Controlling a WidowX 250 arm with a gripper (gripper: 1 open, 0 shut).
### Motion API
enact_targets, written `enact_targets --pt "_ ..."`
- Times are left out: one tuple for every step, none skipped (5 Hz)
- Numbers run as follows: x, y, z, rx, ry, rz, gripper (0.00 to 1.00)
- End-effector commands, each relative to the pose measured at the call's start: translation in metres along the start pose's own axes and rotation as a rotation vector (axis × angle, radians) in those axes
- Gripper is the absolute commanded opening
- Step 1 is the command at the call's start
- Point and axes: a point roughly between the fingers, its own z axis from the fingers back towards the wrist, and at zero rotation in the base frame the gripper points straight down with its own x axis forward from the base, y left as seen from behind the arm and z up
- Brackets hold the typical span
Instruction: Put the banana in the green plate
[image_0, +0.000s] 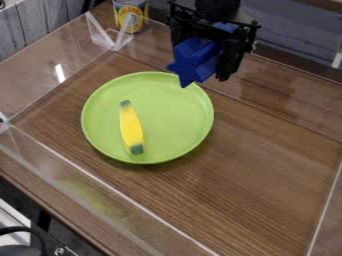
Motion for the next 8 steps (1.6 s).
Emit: enact_targets --pt "0.003 -0.002 -0.005 -0.007 -0.005 0.055 0.00" --pt "0.010 0.000 -0.009 -0.012 -0.013 0.121 0.00" --pt "0.013 0.016 -0.001 -0.012 -0.038 0.135 0.00" --pt "0.017 0.033 0.006 -0.015 -0.058 0.139 0.00" --pt "0.014 0.020 0.011 -0.019 -0.070 0.128 0.00" --pt "0.006 0.003 0.013 -0.028 -0.074 0.102 0.00" --pt "0.009 -0.004 0.013 -0.038 -0.082 0.078 0.00" --pt "0.017 -0.001 0.012 -0.040 -0.086 0.064 1.00"
